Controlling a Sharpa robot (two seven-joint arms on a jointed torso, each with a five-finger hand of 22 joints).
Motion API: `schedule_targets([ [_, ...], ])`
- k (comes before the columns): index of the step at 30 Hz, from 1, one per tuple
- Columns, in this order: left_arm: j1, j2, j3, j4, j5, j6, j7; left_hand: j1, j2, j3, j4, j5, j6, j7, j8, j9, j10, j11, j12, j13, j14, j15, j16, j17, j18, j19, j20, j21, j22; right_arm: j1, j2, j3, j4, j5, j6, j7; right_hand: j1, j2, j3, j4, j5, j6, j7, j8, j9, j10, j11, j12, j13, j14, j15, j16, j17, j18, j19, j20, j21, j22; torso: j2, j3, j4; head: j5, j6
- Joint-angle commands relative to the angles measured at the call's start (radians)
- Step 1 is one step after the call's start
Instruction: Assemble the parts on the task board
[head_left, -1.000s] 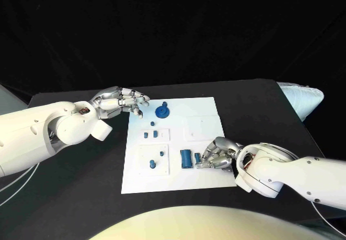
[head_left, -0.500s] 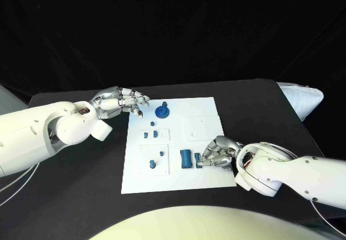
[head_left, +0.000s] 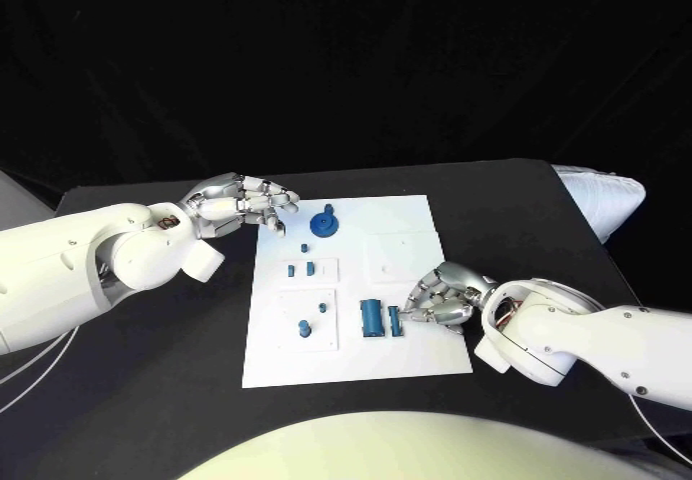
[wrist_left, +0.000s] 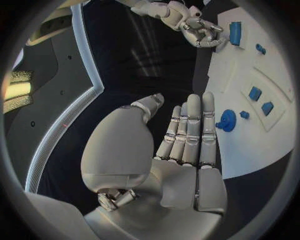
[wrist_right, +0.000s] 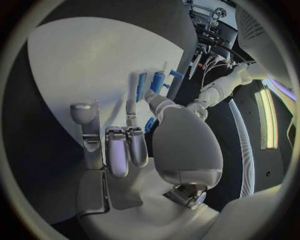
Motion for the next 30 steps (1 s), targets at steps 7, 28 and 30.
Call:
schedule_targets([
  [7,-0.009,0.024,-0.001,-0.021,0.042,-0.08,0.093,0.005,0.004,-0.004,0.007,0.002,-0.008,0.0,0.004,0.002,-0.004,-0.003,0.007,0.002,-0.003,0.005,-0.006,0.001,0.013,0.005,0.0,-0.004,-0.002,0.071,0.019,0.006,-0.134,0.369,0.028,0.457,0.092,0.017,0.01,-0.029,0.03,-0.087,0.039,-0.011,0.0,-0.162,0.041,-0.366,0.014,-0.059,0.04,-0.249,-0.142,0.065,-0.178,0.041,-0.423,-0.204,-0.031,-0.0198,-0.0003,-0.004,0.032],
  [28,-0.039,0.193,-0.003,-0.253,0.167,-0.25,0.206,-0.358,0.188,-0.461,-0.131,-0.182,-0.82,-0.21,-0.307,-0.284,-0.863,-0.152,-0.5,-0.116,-0.988,-0.077,-1.01,-0.42,-0.169,-0.879,-0.182,-0.677,-0.66,0.138,0.255,0.037,-0.642,0.724,0.079,0.63,-0.254,0.209,-0.386,-0.145,-0.076,-1.005,-0.096,-0.349,-0.422,-0.718,-0.014,-1.501,-1.307,-0.728,0.053,-1.538,-1.308,-0.115,-1.37,-0.053,-0.734,-1.212,-0.076,-0.0288,-0.0003,0.016,0.156],
  [30,-0.04,0.193,-0.003,-0.25,0.168,-0.256,0.207,-0.398,0.188,-0.461,-0.131,-0.182,-0.82,-0.21,-0.307,-0.284,-0.863,-0.152,-0.5,-0.116,-0.988,-0.077,-1.01,-0.42,-0.169,-0.879,-0.182,-0.677,-0.66,0.135,0.254,0.04,-0.636,0.728,0.073,0.632,-0.299,0.209,-0.386,-0.145,-0.076,-1.005,-0.096,-0.349,-0.422,-0.753,-0.014,-1.501,-1.307,-0.765,0.053,-1.538,-1.308,-0.115,-1.37,-0.053,-0.734,-1.212,-0.077,-0.028,0.0009,0.016,0.159],
])
